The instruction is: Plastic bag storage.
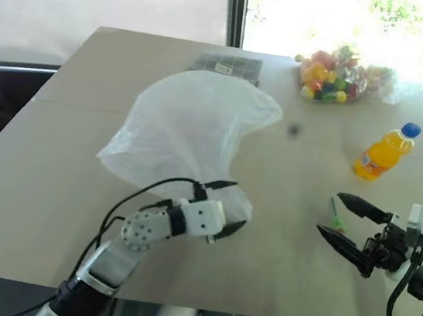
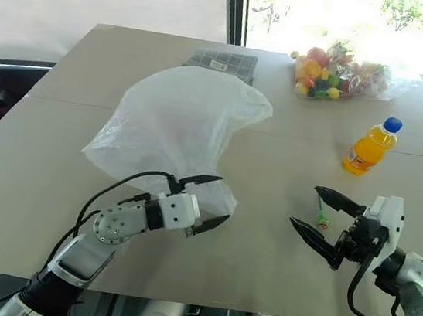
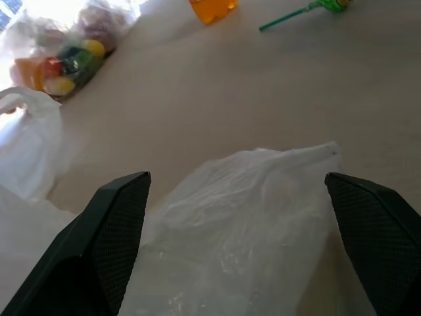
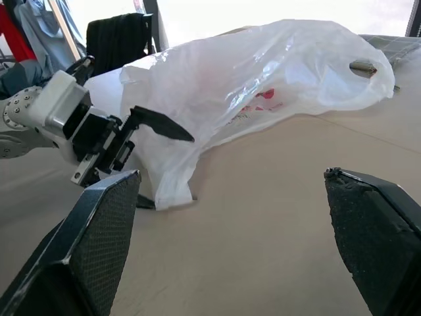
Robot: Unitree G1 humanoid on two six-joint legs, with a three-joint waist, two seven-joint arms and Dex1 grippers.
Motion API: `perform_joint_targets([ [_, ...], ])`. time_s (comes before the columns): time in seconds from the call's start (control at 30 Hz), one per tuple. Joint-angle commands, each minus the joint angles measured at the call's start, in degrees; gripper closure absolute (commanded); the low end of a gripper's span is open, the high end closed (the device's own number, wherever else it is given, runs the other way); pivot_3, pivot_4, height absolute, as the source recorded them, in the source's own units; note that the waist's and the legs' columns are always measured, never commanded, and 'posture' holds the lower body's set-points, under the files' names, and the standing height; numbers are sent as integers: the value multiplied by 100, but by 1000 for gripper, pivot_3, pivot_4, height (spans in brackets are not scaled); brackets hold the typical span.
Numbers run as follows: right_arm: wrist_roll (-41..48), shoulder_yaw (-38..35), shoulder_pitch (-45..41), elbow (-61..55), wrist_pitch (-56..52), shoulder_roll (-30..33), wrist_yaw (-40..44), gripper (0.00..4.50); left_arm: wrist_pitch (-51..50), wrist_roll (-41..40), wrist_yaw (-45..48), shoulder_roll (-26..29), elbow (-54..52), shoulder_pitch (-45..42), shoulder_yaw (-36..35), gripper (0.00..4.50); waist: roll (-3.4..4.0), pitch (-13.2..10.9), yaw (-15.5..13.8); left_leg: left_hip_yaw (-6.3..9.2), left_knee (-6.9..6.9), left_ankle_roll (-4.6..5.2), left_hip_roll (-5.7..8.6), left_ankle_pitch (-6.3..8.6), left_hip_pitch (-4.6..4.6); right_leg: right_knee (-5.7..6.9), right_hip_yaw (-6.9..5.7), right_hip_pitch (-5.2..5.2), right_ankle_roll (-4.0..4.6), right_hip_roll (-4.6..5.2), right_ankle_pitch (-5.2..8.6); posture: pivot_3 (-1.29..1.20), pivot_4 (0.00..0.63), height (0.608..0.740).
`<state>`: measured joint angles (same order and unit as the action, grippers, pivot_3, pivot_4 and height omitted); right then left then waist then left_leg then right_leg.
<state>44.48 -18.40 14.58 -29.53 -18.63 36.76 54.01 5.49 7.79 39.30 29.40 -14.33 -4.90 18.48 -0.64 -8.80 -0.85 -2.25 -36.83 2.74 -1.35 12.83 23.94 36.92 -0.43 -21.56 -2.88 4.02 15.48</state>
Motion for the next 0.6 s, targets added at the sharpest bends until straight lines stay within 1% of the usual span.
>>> perform_joint_targets([
  [0.03, 40, -140, -36, -144, 62, 33, -19, 0, -409, 10, 235, 15, -184, -122, 135, 63, 0, 0, 2, -2, -1, 0, 0, 0, 0, 0, 2, 0, 0, 1, 0, 0, 150, 740],
  [0.2, 18, -132, -50, -123, 86, 21, -25, 0, -933, -68, 403, -15, -208, -115, 203, 63, 1, 1, 2, -2, -2, 0, -1, 0, 0, 0, 3, 0, -1, 2, -1, 0, 150, 740],
  [0.33, 5, -122, -64, -114, 93, 10, -32, 0, -1099, -192, 454, -18, -252, -82, 194, 63, 1, 2, 1, -1, -2, 0, -2, 0, -1, 1, 4, 1, 0, 8, -1, 0, 150, 740],
  [0.43, -24, -92, -64, -94, 99, -1, -27, 0, -1234, -262, 443, 3, -271, -38, 144, 878, 1, 2, 2, -1, -2, 0, -2, 0, -1, 1, 5, 0, 0, 11, -1, 0, 150, 740],
  [0.47, -38, -76, -64, -90, 89, 2, -31, 0, -1295, -307, 437, -2, -277, -9, 112, 1319, 1, 2, 2, -1, -2, 0, -3, 0, -1, 1, 5, 0, 0, 12, -1, 0, 150, 740],
  [0.5, -50, -66, -65, -85, 84, 4, -34, 0, -1349, -351, 435, -6, -286, 23, 81, 1577, 2, 2, 2, -1, -2, 0, -4, 0, -1, 1, 6, 0, 0, 13, -1, 0, 150, 740],
  [0.57, -83, -44, -70, -62, 86, 6, -37, 0, -1501, -495, 404, -37, -313, 112, -7, 2584, 2, 2, 5, -1, -2, 0, -8, 0, -3, 3, 9, 0, 1, 16, -1, 0, 150, 740],
  [0.6, -97, -36, -73, -51, 88, 4, -35, 0, -1594, -594, 372, -75, -330, 161, -63, 2920, 2, 2, 5, -1, -3, 0, -10, 0, -5, 5, 11, 0, 2, 16, -1, 0, 150, 740],
])
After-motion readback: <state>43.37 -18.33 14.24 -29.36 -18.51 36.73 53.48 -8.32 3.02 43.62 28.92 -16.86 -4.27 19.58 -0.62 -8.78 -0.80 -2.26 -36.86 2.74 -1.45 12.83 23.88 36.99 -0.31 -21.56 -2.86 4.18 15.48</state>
